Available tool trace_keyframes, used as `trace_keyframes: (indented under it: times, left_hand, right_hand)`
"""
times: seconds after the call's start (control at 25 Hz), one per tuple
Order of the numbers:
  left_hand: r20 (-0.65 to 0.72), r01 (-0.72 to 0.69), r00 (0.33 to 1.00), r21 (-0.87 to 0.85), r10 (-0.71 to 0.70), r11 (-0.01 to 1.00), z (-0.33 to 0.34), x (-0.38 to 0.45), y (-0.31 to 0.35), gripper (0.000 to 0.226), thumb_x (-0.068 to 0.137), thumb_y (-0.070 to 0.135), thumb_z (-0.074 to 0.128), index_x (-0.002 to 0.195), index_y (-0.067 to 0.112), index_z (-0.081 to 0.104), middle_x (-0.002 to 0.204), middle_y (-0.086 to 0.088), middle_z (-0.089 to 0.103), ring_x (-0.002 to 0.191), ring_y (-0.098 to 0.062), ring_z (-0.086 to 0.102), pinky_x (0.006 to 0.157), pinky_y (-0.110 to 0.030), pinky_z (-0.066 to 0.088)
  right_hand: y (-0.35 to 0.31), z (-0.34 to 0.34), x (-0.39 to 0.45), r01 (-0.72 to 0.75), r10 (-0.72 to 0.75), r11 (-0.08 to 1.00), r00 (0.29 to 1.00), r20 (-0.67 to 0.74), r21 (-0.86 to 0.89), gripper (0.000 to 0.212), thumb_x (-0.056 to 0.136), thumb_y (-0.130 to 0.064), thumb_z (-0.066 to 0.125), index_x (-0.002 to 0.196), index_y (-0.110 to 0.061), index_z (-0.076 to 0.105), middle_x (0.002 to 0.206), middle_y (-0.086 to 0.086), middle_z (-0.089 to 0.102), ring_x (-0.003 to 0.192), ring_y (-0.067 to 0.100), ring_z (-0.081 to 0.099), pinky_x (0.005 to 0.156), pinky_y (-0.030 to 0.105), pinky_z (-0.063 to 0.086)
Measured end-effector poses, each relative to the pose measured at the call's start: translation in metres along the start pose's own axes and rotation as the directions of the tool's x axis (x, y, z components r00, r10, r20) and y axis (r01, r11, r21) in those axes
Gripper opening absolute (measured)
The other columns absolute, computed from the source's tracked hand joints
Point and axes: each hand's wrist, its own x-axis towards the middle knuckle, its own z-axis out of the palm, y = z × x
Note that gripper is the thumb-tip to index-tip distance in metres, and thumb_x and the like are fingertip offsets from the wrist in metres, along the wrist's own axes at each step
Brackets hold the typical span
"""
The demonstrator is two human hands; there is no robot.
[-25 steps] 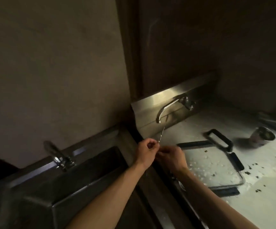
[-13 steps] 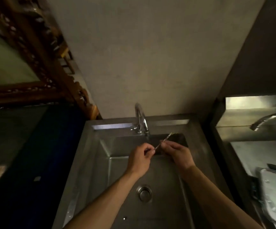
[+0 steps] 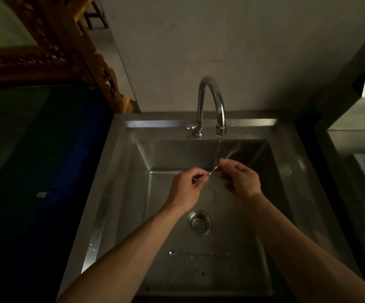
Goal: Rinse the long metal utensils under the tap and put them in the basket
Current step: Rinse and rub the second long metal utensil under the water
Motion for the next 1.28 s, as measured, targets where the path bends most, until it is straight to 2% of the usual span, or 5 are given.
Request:
trace_keyframes:
  times: [0.24,0.52,0.92,1.08,1.28]
  left_hand:
    - [0.021,0.040,0.999,0.052,-0.041,0.998,0.006,0.013,-0.012,0.011,0.087,0.019,0.063,0.093,0.013,0.071,0.070,0.005,0.062,0.061,0.002,0.051,0.070,-0.023,0.043]
    - [-0.006,0.046,0.999,0.065,-0.046,0.997,-0.001,0.030,-0.015,0.007,0.086,0.020,0.063,0.088,0.018,0.070,0.066,0.015,0.059,0.063,0.000,0.053,0.069,-0.024,0.046]
    - [-0.020,0.031,0.999,0.065,-0.030,0.997,-0.011,0.032,-0.013,0.008,0.087,0.018,0.064,0.086,0.015,0.071,0.065,0.016,0.059,0.059,0.005,0.051,0.061,-0.010,0.039]
    - [-0.035,0.013,0.999,0.079,-0.010,0.997,-0.016,0.034,-0.014,0.007,0.086,0.018,0.065,0.084,0.016,0.071,0.062,0.018,0.058,0.056,0.008,0.051,0.062,-0.013,0.041]
    - [-0.025,0.015,1.000,0.063,-0.013,0.998,-0.014,0.037,-0.008,0.007,0.086,0.016,0.064,0.086,0.015,0.071,0.068,0.015,0.061,0.061,0.007,0.053,0.065,-0.015,0.042]
  right_hand:
    - [0.001,0.003,0.019,0.023,-0.023,1.000,0.998,-0.055,0.004,0.019,0.085,-0.025,0.071,0.099,-0.013,0.072,0.086,0.003,0.070,0.081,0.016,0.063,0.078,0.036,0.051]
    - [-0.007,0.012,0.038,0.031,-0.031,0.999,0.999,0.019,-0.007,0.016,0.084,-0.017,0.071,0.098,-0.009,0.071,0.081,0.005,0.069,0.077,0.018,0.061,0.067,0.030,0.046]
    - [-0.007,0.020,0.045,0.057,-0.055,0.998,0.997,0.046,-0.025,0.011,0.085,-0.021,0.071,0.090,-0.011,0.070,0.079,0.005,0.067,0.072,0.016,0.060,0.060,0.027,0.044]
    - [-0.009,0.024,0.045,0.053,-0.052,0.998,0.998,0.023,-0.024,0.010,0.085,-0.025,0.070,0.086,-0.014,0.069,0.084,0.005,0.069,0.081,0.021,0.064,0.075,0.037,0.051]
    - [-0.011,0.023,0.045,0.082,-0.081,0.995,0.996,0.028,-0.052,0.017,0.085,-0.026,0.069,0.094,-0.011,0.069,0.086,0.006,0.070,0.081,0.020,0.064,0.072,0.034,0.051]
